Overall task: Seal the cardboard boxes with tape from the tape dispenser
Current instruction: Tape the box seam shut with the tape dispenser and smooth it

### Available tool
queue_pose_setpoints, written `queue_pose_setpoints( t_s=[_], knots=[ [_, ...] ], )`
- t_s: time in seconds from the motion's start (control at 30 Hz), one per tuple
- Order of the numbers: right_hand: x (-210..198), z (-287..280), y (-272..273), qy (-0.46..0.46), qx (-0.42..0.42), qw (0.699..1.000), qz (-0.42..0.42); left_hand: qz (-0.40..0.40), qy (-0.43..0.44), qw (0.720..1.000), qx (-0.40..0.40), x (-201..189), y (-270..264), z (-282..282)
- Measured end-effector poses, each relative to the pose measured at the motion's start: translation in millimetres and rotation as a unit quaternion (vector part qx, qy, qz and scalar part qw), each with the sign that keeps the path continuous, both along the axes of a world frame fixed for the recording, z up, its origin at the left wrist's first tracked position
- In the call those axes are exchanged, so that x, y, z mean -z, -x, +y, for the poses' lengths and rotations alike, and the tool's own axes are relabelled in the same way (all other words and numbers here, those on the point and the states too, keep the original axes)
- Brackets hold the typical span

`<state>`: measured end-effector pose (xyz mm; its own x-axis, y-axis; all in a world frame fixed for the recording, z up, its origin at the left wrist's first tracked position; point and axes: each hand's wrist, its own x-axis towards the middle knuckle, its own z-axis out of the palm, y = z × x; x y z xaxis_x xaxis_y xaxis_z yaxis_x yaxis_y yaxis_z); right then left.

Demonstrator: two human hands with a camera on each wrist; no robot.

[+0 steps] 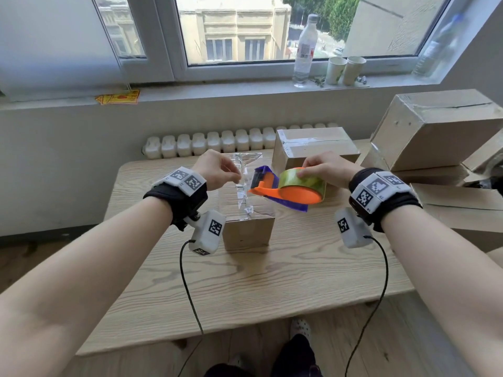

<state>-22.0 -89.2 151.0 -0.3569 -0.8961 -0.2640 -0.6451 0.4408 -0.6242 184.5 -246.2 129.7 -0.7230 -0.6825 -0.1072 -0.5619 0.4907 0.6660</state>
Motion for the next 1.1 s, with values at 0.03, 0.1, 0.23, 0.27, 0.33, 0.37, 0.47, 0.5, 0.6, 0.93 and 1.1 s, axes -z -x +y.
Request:
queue_pose_setpoints(
  t_s=[0.03, 0.1, 0.23, 0.27, 0.33, 0.37, 0.47, 0.5, 0.6, 0.93, 1.1],
  knots=[
    [1, 1, 2, -0.01, 0.004, 1.0, 0.013, 0.001, -0.003, 1.0, 0.001, 0, 1, 2],
    [5, 2, 5, -0.031, 0.014, 0.998, 0.053, -0.005, -0.007, 1.0, -0.002, 1, 1, 5],
    [13, 9, 10, -0.016, 0.043, 0.996, 0.079, -0.011, -0.032, 0.999, -0.011, 5, -2, 6],
    [14, 10, 10, -0.002, 0.044, 0.996, 0.079, -0.009, -0.035, 0.999, -0.016, 6, -3, 6],
    [14, 11, 10, 0.022, 0.041, 0.995, 0.086, 0.0, -0.038, 0.999, -0.025, 7, -4, 6],
    [12, 11, 10, 0.03, 0.042, 0.994, 0.095, 0.004, -0.037, 0.999, -0.027, 5, -4, 7],
    [10, 13, 16, 0.019, 0.057, 0.989, 0.137, 0.011, -0.034, 0.999, -0.033, 0, -4, 6],
    [10, 14, 19, 0.006, 0.061, 0.987, 0.151, 0.009, -0.035, 0.999, -0.033, -2, -4, 6],
    [15, 18, 26, -0.013, 0.052, 0.988, 0.146, -0.012, -0.033, 0.999, -0.038, -1, -7, 5],
    [53, 30, 35, -0.033, 0.061, 0.985, 0.158, -0.049, -0.066, 0.994, -0.076, 28, -30, 5],
    [63, 38, 38, -0.1, 0.044, 0.978, 0.178, -0.097, -0.077, 0.989, -0.082, 48, -51, 3]
  ],
)
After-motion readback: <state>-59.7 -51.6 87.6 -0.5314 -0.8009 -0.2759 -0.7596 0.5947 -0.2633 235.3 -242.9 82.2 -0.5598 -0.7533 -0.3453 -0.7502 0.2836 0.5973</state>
